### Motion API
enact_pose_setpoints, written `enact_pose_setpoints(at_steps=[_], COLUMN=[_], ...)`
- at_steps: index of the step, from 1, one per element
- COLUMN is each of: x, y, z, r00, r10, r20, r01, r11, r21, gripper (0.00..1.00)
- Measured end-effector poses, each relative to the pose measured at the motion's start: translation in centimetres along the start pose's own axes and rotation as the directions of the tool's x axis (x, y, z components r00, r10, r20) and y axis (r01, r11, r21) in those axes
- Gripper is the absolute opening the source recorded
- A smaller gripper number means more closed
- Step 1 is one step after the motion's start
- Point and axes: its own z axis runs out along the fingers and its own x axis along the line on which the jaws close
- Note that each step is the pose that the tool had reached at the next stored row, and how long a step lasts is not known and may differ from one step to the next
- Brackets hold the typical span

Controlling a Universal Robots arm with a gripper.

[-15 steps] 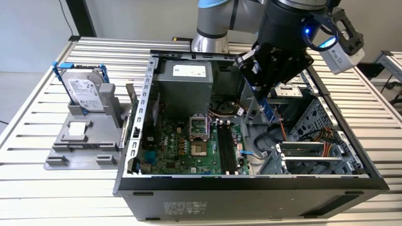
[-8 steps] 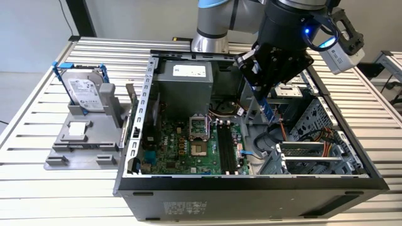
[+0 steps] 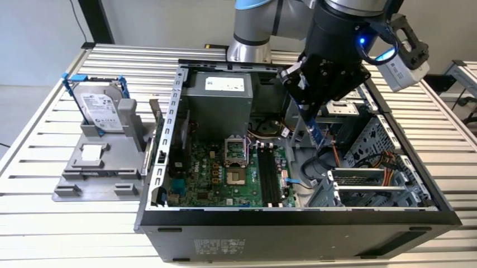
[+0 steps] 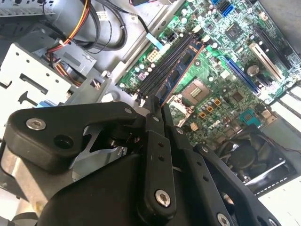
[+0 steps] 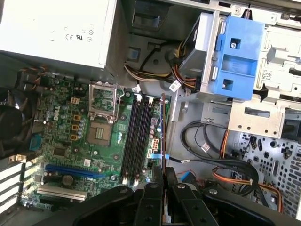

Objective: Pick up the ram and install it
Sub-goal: 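Insert the ram into the slot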

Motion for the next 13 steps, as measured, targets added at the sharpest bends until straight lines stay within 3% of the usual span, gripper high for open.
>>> enact_pose_setpoints(at_steps=[8, 11, 13], x=[0.01, 0.03, 0.04], y=[0.11, 0.09, 0.09], z=[1.46, 1.99, 2.32], r00=[0.9991, 0.9964, 0.9928], r10=[0.042, 0.084, 0.120], r20=[0.0012, 0.0024, 0.0034], r01=[-0.042, -0.084, -0.120], r11=[0.9991, 0.9964, 0.9928], r21=[0.0014, 0.0027, 0.0036], gripper=[0.00, 0.00, 0.00])
